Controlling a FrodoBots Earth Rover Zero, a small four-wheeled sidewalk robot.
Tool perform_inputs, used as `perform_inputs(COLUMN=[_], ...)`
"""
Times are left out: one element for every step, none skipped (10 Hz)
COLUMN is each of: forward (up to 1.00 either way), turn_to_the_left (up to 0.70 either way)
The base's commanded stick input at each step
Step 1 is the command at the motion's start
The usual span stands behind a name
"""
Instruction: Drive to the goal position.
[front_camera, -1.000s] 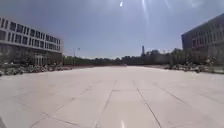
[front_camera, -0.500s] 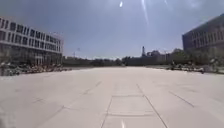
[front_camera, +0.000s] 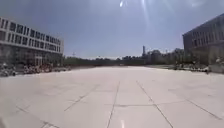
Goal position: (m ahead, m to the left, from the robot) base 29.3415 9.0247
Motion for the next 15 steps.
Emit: perform_inputs(forward=[0.85, 0.85, 0.85, 0.85, 0.85, 0.85, 0.85, 0.85, 0.85, 0.85, 0.85, 0.85, 0.85, 0.85, 0.85], turn_to_the_left=[0.00, 0.00, 0.00, -0.10, -0.18, -0.16, -0.08, 0.00, 0.00, 0.00, 0.00, 0.00, 0.00, 0.00, 0.00])
